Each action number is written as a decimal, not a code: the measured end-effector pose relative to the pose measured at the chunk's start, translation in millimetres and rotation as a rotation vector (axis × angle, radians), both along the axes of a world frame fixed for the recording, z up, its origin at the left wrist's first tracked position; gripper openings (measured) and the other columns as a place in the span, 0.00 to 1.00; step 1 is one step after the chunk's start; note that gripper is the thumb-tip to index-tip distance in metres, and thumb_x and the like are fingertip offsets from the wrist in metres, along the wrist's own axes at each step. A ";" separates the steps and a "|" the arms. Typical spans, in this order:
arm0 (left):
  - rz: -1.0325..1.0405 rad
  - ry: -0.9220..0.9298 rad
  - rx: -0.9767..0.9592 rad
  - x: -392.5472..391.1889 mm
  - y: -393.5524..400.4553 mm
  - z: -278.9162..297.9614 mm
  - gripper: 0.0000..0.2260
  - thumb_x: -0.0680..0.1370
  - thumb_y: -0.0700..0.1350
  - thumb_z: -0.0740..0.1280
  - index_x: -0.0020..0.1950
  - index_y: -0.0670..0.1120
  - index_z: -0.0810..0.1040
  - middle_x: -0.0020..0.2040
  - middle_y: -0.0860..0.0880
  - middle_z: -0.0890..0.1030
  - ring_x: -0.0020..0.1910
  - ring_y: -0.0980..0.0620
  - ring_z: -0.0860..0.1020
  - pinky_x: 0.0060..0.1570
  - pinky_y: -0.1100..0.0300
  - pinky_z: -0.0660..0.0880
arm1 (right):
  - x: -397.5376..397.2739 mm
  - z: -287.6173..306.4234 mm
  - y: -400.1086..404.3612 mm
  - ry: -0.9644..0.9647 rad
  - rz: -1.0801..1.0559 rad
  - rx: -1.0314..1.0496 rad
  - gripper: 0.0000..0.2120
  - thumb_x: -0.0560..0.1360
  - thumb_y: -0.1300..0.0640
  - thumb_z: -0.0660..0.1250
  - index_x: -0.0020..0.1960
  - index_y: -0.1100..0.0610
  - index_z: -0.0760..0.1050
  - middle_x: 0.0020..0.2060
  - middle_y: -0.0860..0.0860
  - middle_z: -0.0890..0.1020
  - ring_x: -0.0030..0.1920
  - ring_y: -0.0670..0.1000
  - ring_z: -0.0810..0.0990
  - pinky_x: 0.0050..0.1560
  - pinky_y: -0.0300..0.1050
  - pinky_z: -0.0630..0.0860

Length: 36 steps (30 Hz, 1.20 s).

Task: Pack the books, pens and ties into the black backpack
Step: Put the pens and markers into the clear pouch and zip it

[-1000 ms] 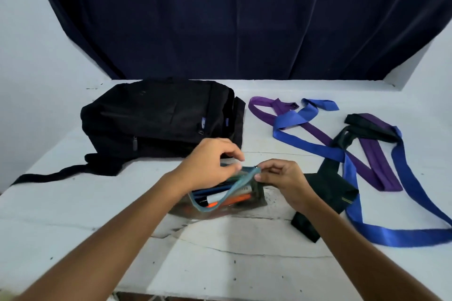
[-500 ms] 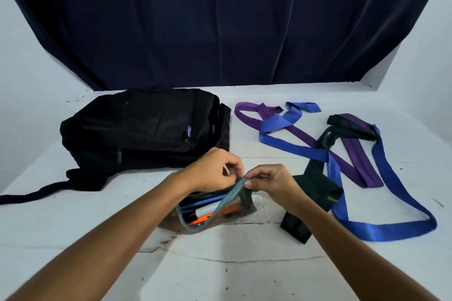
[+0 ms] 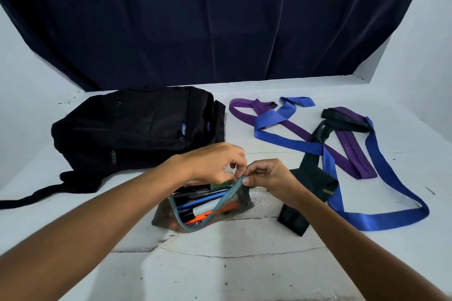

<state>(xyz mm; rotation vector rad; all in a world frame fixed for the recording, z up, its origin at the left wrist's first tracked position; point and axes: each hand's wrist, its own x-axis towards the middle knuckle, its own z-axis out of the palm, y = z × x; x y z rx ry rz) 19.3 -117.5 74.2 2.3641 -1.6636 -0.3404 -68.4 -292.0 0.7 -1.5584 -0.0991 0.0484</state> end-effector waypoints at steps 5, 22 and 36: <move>-0.053 -0.044 0.086 5.0 7.4 -0.7 0.09 0.74 0.40 0.71 0.41 0.54 0.76 0.47 0.55 0.75 0.47 0.61 0.68 0.47 0.69 0.64 | -1.7 2.4 -2.5 0.014 0.008 -0.048 0.05 0.71 0.69 0.71 0.44 0.63 0.81 0.39 0.54 0.83 0.41 0.48 0.81 0.44 0.39 0.79; 0.034 -0.091 0.404 2.9 63.1 1.5 0.11 0.74 0.38 0.58 0.39 0.53 0.75 0.50 0.55 0.74 0.51 0.58 0.68 0.54 0.54 0.71 | -7.1 11.8 -13.3 0.030 0.017 -0.155 0.05 0.72 0.68 0.71 0.43 0.60 0.80 0.39 0.52 0.83 0.42 0.47 0.82 0.42 0.38 0.78; 0.205 0.003 0.369 -15.4 108.0 -1.5 0.15 0.70 0.55 0.73 0.43 0.51 0.68 0.45 0.54 0.72 0.48 0.56 0.69 0.45 0.57 0.70 | 6.5 11.8 -2.1 0.018 0.008 -0.248 0.06 0.72 0.69 0.71 0.43 0.60 0.80 0.35 0.51 0.82 0.37 0.46 0.80 0.43 0.38 0.78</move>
